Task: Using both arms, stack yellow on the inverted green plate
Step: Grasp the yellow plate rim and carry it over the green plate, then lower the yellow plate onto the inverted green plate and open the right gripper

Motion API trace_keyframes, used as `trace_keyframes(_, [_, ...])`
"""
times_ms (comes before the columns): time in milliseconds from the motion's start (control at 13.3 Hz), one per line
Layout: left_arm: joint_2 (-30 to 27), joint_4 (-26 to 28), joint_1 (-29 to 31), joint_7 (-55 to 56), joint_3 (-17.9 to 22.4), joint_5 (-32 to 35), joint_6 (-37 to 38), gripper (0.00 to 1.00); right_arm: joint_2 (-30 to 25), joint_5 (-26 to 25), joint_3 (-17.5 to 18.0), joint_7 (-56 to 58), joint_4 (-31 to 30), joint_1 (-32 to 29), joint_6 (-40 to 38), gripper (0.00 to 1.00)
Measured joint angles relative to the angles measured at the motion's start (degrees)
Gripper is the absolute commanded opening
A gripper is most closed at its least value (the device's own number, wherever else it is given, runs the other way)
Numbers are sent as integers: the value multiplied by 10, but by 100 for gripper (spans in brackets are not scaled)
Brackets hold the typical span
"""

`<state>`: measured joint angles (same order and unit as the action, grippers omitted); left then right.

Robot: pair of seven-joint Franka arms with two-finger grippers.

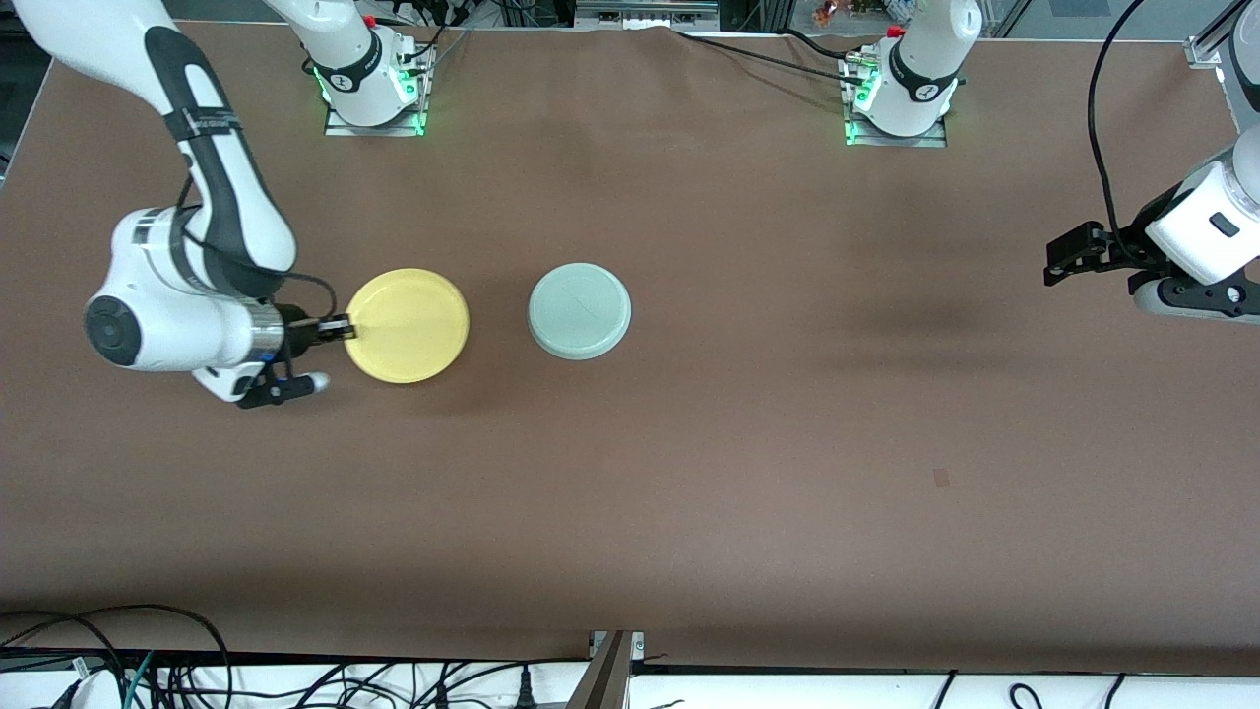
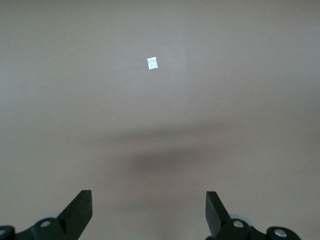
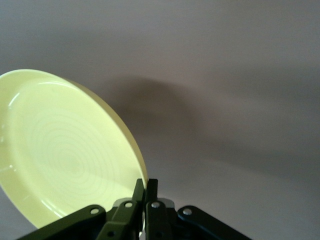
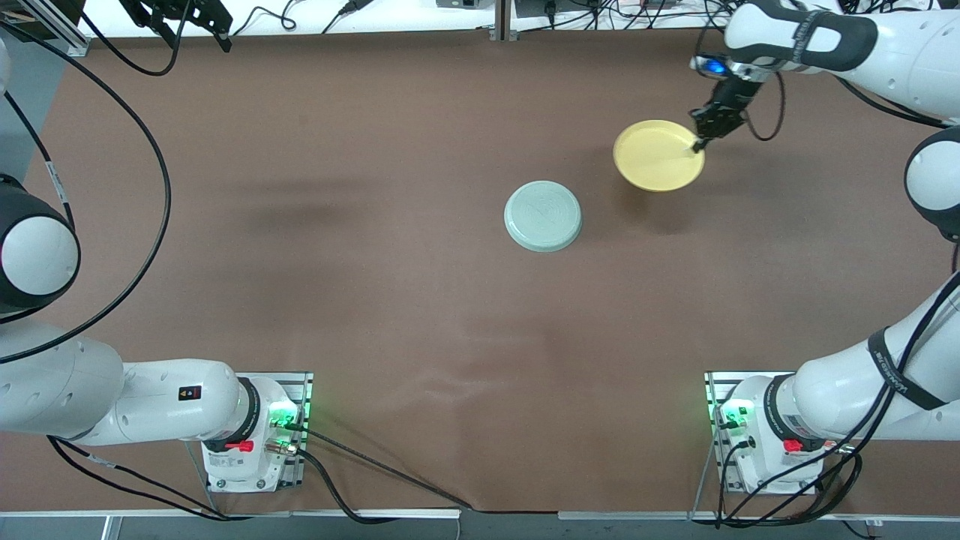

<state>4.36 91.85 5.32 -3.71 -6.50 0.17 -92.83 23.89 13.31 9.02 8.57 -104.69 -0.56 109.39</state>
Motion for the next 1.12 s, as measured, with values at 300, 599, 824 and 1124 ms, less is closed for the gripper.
trace_keyframes(300, [0,-7,3,0,2,0,4,100,19,40,12,-43,0,102,6,0])
trace_keyframes(599, [-4,-25,5,-1,3,0,27,100,47,42,13,-48,-1,171,56,0])
trace_keyframes(824, [-4,-27,3,-1,-6,0,29,100,78,42,13,-48,-1,191,102,0])
trace_keyframes(1124, [-3,-27,1,0,-15,0,29,100,104,42,13,-48,-1,208,141,0])
